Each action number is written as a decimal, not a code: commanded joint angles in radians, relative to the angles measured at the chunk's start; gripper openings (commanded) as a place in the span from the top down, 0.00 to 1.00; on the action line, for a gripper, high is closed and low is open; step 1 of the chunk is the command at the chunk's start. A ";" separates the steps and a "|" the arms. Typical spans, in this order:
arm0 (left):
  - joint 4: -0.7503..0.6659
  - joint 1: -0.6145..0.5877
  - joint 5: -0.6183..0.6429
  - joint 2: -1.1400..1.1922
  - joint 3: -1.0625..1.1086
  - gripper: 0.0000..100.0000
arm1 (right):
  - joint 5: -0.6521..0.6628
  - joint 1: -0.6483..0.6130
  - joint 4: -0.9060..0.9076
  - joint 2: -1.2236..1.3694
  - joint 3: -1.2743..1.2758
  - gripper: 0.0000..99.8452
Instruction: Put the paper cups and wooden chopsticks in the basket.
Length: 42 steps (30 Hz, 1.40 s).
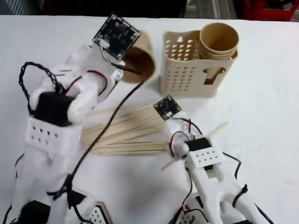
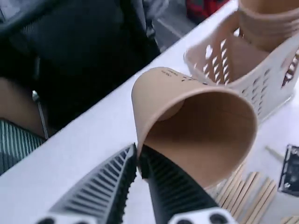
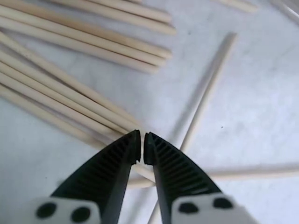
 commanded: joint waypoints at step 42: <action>0.150 0.338 0.077 0.986 -1.257 0.97 | 0.009 -0.005 -0.010 -0.018 -0.006 0.97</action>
